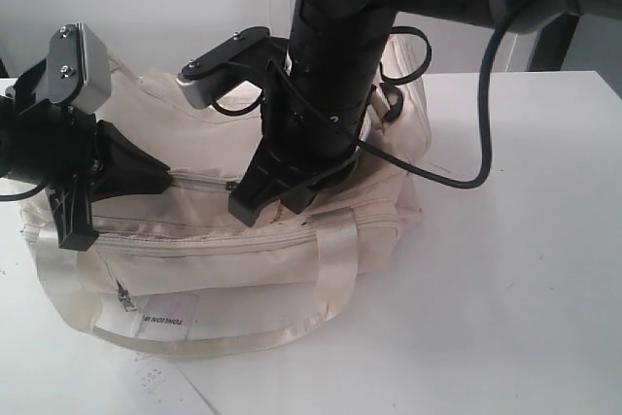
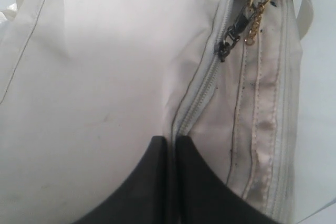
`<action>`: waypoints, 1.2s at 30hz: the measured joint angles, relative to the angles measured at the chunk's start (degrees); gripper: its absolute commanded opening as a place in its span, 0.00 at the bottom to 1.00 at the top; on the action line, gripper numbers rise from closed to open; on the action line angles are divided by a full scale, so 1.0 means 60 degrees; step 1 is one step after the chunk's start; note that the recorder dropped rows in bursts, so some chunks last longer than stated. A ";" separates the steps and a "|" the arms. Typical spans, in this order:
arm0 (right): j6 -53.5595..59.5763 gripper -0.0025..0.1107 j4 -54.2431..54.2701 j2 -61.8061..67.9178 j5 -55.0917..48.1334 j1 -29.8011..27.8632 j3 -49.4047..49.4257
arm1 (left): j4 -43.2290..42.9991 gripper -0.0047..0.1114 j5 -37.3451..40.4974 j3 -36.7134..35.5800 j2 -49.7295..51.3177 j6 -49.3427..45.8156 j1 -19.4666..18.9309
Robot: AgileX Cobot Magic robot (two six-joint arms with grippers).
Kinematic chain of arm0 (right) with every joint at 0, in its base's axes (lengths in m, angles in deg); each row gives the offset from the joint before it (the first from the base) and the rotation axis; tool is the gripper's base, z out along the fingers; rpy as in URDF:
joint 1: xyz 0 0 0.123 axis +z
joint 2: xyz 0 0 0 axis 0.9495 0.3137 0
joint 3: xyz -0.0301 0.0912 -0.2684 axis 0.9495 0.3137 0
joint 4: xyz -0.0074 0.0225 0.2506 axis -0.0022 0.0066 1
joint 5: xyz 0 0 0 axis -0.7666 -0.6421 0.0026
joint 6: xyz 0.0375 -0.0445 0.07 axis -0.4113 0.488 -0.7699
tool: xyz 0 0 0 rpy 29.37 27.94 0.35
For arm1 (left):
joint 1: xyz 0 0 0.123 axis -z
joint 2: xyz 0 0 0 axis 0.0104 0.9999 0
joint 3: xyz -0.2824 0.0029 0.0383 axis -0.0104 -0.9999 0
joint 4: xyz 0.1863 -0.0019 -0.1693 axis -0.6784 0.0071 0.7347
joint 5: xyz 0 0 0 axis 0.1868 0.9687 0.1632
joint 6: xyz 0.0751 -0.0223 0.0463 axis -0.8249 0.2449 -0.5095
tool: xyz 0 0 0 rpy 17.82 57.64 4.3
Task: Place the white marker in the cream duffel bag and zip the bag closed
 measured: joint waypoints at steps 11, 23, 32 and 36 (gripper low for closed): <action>-0.0021 0.02 -0.0057 0.0000 -0.0019 -0.0338 0.0000 | 0.0000 0.04 -0.0018 0.0000 0.0000 0.0000 0.0000; -0.0041 0.02 -0.0057 -0.0098 -0.0057 -0.0693 0.0000 | 0.0000 0.04 -0.0050 0.0000 0.0000 0.0000 0.0000; -0.0041 0.02 -0.0075 -0.0204 -0.0117 -0.0898 0.0000 | 0.0000 0.04 -0.0056 0.0000 0.0000 0.0000 0.0000; -0.0041 0.02 -0.0137 -0.0204 -0.0159 -0.0898 0.0000 | 0.0000 0.04 -0.0056 0.0000 0.0000 0.0035 0.0000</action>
